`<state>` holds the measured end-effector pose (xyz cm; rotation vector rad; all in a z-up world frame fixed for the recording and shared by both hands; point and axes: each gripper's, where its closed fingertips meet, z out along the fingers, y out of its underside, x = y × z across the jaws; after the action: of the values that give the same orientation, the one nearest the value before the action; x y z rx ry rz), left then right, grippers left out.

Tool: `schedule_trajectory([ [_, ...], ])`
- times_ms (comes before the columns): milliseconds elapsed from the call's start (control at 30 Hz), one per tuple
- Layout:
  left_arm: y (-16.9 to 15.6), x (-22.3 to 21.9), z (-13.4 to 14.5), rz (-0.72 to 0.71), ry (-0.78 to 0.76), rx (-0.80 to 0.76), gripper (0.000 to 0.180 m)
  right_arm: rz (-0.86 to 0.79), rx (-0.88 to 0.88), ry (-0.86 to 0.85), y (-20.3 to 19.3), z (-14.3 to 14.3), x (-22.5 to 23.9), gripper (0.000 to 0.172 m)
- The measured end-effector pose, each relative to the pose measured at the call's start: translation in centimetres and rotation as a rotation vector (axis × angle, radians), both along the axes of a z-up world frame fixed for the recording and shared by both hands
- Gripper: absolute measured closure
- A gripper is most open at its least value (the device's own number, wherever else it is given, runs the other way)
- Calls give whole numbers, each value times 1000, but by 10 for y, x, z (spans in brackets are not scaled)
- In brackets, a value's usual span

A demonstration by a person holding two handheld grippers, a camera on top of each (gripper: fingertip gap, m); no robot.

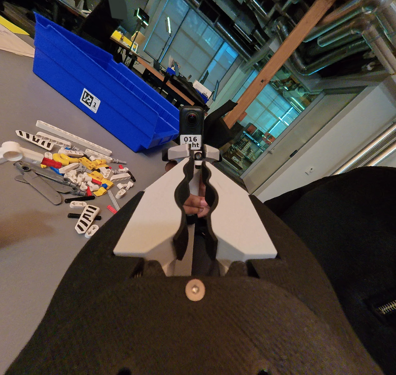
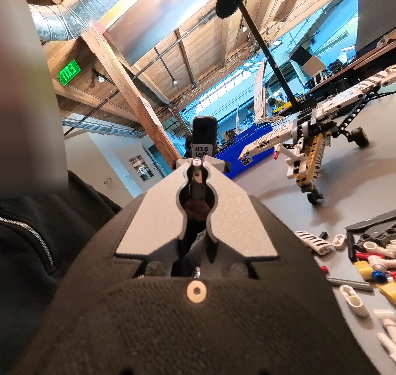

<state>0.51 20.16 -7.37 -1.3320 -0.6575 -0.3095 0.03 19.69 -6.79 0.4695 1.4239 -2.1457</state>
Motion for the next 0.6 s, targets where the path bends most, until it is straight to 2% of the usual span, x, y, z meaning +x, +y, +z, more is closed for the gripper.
schedule_trajectory([
  [233, 1, -2, 1, 19, 5, 26, 177, -27, 9, 10, 1, 0, -2, 168],
  [300, 2, -3, -1, 32, -1, 26, 170, -29, 2, 10, 2, 1, -2, 168],
  [600, 4, -1, -1, 16, 8, 23, 177, -34, 18, 15, 1, -1, -2, 168],
])
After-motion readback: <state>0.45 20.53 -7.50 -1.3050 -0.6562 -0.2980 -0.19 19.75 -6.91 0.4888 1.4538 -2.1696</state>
